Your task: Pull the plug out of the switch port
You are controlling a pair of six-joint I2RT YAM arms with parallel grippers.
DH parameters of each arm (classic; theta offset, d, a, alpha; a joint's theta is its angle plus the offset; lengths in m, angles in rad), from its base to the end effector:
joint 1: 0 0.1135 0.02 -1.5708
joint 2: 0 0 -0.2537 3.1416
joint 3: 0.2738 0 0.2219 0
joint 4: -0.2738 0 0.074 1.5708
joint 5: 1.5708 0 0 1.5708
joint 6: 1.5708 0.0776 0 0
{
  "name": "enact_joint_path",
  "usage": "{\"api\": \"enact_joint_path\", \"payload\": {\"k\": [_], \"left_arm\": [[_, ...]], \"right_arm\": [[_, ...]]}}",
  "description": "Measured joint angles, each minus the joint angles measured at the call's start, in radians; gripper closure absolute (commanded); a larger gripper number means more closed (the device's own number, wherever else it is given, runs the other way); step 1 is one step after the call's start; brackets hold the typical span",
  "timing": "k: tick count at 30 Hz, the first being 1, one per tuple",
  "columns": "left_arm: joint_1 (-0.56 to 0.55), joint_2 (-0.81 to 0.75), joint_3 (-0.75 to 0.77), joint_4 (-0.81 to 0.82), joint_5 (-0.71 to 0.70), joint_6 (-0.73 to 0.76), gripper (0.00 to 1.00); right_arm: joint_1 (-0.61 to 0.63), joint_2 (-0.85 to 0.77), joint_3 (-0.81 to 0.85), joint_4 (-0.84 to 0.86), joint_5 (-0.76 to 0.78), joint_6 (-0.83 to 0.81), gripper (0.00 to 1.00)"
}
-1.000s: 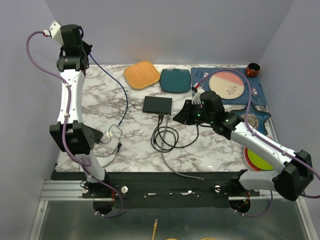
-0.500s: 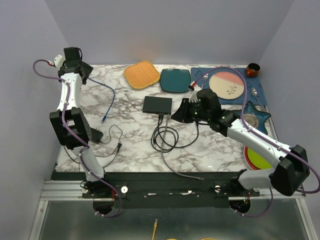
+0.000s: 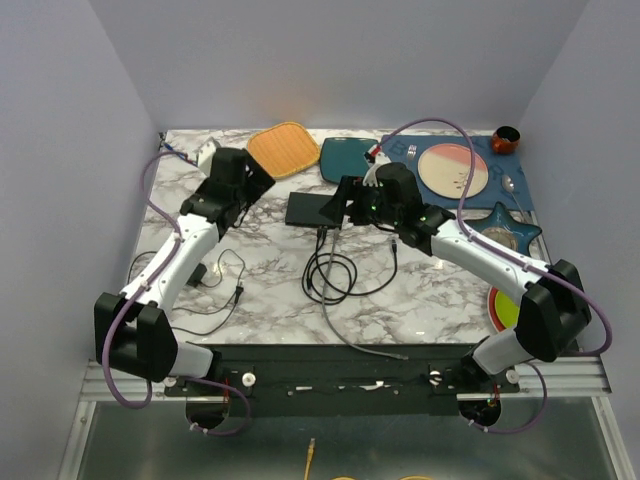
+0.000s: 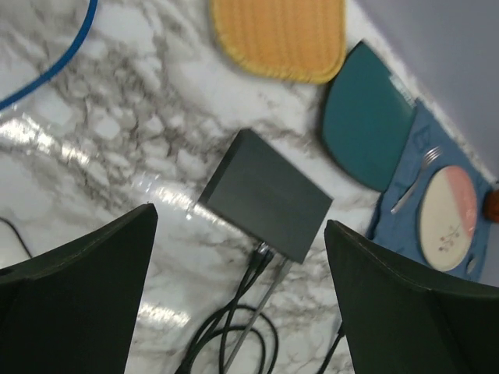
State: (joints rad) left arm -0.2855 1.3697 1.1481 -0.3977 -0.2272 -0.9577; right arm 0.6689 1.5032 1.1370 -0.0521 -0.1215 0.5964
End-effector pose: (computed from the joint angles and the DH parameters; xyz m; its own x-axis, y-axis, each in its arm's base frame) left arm 0.3050 -0.0713 0.2868 -0.4010 -0.7128 -0.5755 -0.3989 0.7014 -0.5907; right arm 0.2780 0.2318 0.2848 -0.6582 0.1904 -0.7284 -0.4022 0.7289 0.5540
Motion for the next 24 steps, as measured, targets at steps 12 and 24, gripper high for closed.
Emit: {"api": "enact_joint_path", "payload": {"k": [12,24], "left_arm": [[-0.057,-0.104,-0.374,0.243,0.068,-0.121,0.01],[-0.057,0.069,-0.566,0.727,0.333,-0.199,0.19]], "right_arm": [[-0.149,0.329,0.079,0.288,-0.285,0.188,0.8],[-0.213,0.437,0.073,0.271,-0.368,0.2,0.93]]}}
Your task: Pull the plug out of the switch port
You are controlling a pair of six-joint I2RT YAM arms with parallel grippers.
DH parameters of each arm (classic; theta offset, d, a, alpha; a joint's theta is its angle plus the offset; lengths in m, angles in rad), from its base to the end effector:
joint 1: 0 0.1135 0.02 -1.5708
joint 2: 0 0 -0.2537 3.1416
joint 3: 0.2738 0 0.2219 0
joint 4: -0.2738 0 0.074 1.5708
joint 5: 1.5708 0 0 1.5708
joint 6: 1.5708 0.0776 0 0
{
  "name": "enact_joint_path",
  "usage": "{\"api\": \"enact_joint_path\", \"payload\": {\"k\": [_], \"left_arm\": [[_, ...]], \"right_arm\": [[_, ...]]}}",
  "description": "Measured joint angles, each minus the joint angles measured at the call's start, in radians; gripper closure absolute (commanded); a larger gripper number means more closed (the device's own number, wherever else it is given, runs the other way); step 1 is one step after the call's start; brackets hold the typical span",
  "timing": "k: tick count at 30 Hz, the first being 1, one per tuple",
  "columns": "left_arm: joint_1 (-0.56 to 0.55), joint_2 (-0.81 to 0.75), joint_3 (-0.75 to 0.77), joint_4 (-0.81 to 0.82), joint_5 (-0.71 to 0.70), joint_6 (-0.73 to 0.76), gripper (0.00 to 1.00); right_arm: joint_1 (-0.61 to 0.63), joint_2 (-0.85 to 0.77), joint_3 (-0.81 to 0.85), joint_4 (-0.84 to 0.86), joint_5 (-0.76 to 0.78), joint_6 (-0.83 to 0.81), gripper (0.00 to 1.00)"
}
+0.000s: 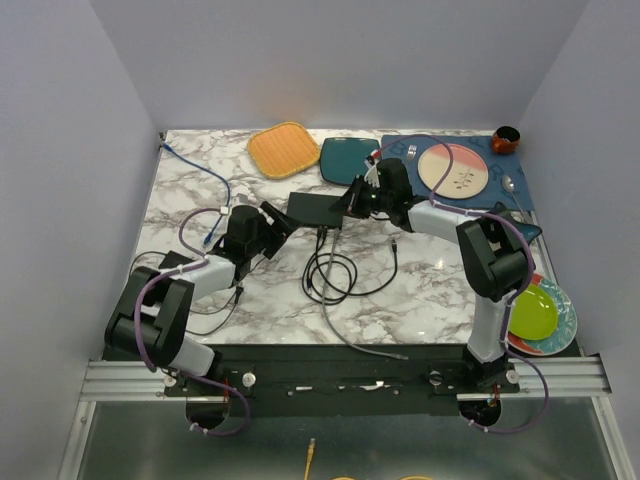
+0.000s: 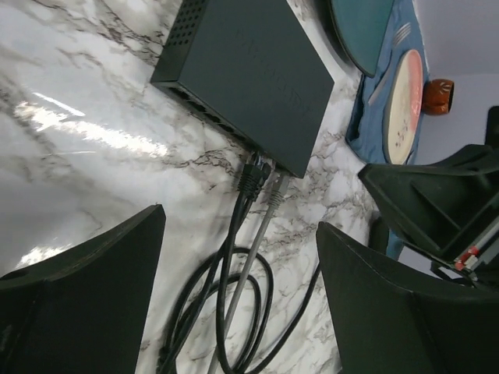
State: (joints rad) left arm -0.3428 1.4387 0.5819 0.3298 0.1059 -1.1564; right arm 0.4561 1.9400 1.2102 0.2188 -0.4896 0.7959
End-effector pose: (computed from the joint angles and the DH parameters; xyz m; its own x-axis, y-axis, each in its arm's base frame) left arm 0.2821 -0.1094 0.1668 -0.5754 -0.7611 -0.2993 -0.2644 0.5195 -0.8126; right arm 0.3745 0.2244 0.1827 -0.8480 0.2863 -0.4459 -0.2159 0.5818 0.7841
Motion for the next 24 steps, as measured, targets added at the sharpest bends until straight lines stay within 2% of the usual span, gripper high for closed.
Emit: {"api": "enact_joint_path", "payload": {"k": [3,6,13,24], "left_arm": [[-0.001,0.095,0.016,0.113,0.048,-0.038,0.32],[-0.002,0.175,0.006,0.248,0.09,-0.092,0.39],[-0.005,0.328,0.001,0.463,0.158,-0.196,0.39],[-0.005,0.366,0.043,0.489,0.168,-0.194,0.41]], "right_arm": [[0.0,0.053,0.036,-0.025,-0.006,-0.005,0.95],[0.0,0.098,0.068,-0.062,-0.011,-0.012,0.95],[0.0,0.147,0.131,-0.152,-0.014,-0.046,0.97],[0.0,0.194,0.179,-0.195,-0.014,-0.065,0.98]]}}
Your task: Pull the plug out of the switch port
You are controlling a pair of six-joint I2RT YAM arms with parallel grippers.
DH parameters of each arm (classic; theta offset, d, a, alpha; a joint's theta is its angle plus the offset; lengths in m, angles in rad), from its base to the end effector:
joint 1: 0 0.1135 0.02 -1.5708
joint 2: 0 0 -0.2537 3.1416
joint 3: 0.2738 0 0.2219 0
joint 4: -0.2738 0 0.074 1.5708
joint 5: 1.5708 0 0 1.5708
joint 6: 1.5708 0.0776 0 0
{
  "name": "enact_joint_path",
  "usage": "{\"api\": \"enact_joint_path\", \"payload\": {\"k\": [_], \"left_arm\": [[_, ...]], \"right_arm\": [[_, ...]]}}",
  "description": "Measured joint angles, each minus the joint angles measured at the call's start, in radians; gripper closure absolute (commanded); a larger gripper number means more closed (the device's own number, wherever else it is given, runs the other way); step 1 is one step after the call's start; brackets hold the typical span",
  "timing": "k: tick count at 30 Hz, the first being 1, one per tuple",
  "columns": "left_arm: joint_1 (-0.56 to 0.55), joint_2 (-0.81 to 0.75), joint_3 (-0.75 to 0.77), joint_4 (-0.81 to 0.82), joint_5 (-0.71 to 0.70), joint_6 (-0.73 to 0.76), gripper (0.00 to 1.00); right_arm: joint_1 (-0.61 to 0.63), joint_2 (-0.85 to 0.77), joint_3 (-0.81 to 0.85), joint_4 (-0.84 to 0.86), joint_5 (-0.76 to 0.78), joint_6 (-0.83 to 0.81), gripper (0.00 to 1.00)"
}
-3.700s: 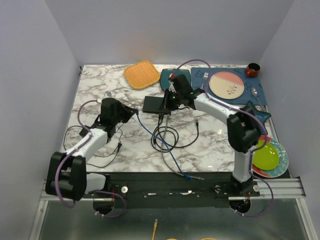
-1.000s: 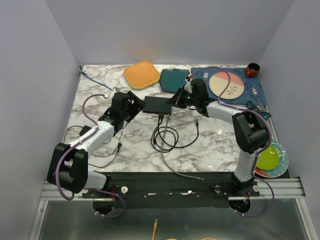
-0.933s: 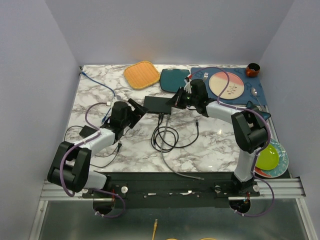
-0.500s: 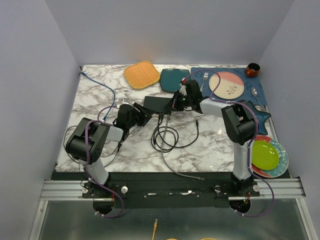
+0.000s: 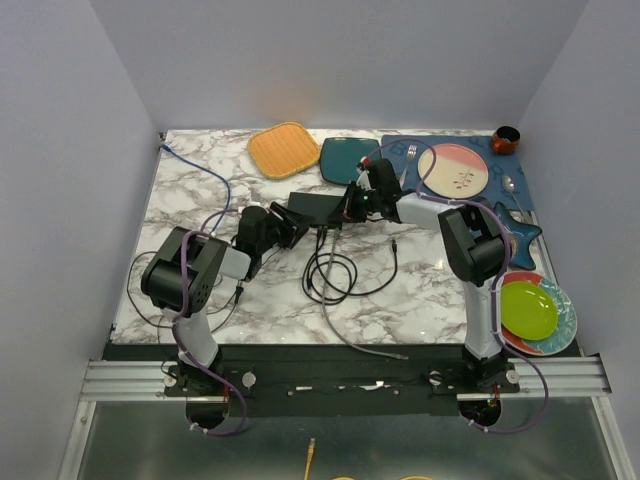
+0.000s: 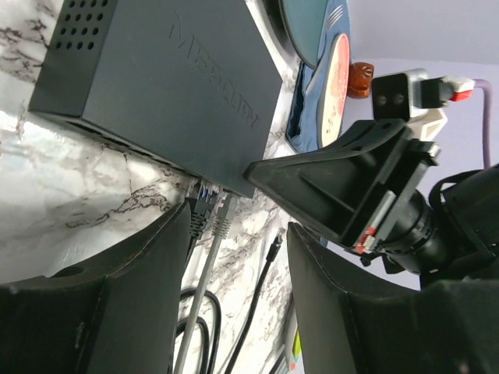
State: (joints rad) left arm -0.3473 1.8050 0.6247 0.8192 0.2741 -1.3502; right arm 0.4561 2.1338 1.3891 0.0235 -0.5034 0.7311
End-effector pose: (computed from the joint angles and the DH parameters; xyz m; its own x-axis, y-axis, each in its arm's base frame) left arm 0.3265 -0.1405 0.1330 -0.6248 -0.7728 -0.1114 -0.2004 0.2965 -0.9338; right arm 0.3963 0.2361 0.1336 -0.9161 0.2020 -0.3464 -0.1335 0.6608 0.7386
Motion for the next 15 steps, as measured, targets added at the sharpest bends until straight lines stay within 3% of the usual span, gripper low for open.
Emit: {"api": "enact_joint_path", "payload": {"k": [15], "left_arm": [[-0.037,0.044,0.069,-0.159,-0.013,0.065,0.42]], "right_arm": [[0.0,0.021,0.019,-0.008,-0.03,0.013,0.99]]}}
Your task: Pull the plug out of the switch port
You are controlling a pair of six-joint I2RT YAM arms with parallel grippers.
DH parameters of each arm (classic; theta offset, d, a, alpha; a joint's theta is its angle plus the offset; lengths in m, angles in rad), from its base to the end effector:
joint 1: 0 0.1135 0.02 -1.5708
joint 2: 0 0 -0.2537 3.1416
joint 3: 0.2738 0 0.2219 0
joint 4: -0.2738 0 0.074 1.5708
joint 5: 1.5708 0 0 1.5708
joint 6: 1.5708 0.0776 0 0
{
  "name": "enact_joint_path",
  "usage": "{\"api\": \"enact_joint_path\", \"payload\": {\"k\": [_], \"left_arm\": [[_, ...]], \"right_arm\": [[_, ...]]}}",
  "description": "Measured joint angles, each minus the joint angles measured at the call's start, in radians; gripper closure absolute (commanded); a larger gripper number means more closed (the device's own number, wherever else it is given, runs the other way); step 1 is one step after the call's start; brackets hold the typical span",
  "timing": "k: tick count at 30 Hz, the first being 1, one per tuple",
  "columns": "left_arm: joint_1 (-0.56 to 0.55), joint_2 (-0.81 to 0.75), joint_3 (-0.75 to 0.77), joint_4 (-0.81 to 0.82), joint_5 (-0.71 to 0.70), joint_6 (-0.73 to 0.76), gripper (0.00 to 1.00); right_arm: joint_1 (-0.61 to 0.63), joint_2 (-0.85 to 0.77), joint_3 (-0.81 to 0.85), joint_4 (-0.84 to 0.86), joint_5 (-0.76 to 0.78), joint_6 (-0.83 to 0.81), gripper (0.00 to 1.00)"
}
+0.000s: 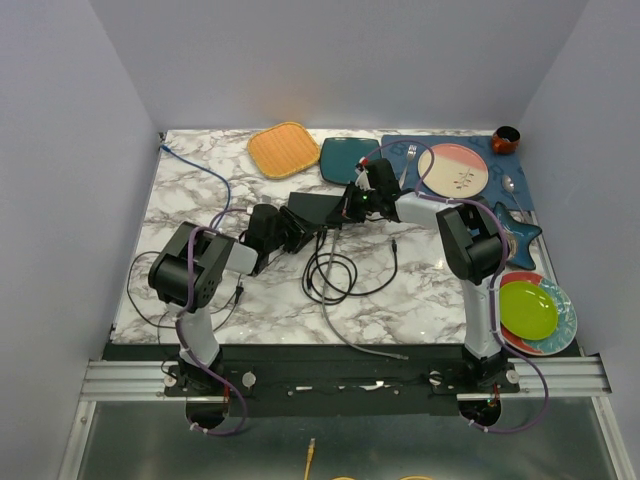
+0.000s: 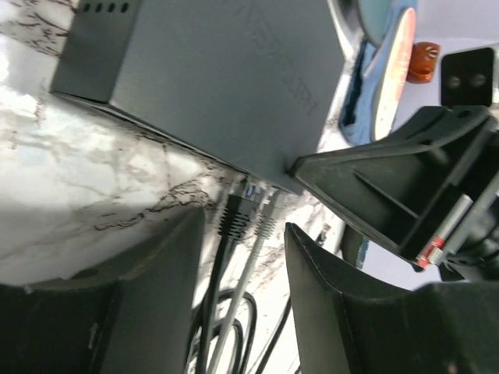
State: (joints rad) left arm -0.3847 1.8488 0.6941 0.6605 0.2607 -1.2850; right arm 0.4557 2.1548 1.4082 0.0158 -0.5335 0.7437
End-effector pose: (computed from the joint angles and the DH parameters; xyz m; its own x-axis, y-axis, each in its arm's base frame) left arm 0.3280 -0.1544 0.1156 -0.6737 -0.7274 -0.1309 -0.2603 0.3993 -0.8791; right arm 0.3978 0.2389 0.1301 -0.9279 0.1944 -0.3182 -0.1234 0.6452 0.7539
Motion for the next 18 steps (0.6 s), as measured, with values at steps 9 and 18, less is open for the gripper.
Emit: {"api": "enact_joint_path", "payload": {"k": [9,18], "left_arm": [[-0.004,0.042,0.055,-0.021,-0.016,-0.003,0.47],[-0.005,0.07,0.07,-0.012,-0.025,-0.032,0.53]], "right_arm": [[0.0,0.0,0.005,-0.011,0.0,0.0,0.99],[0.0,0.0,0.005,-0.011,0.0,-0.001,0.99]]}}
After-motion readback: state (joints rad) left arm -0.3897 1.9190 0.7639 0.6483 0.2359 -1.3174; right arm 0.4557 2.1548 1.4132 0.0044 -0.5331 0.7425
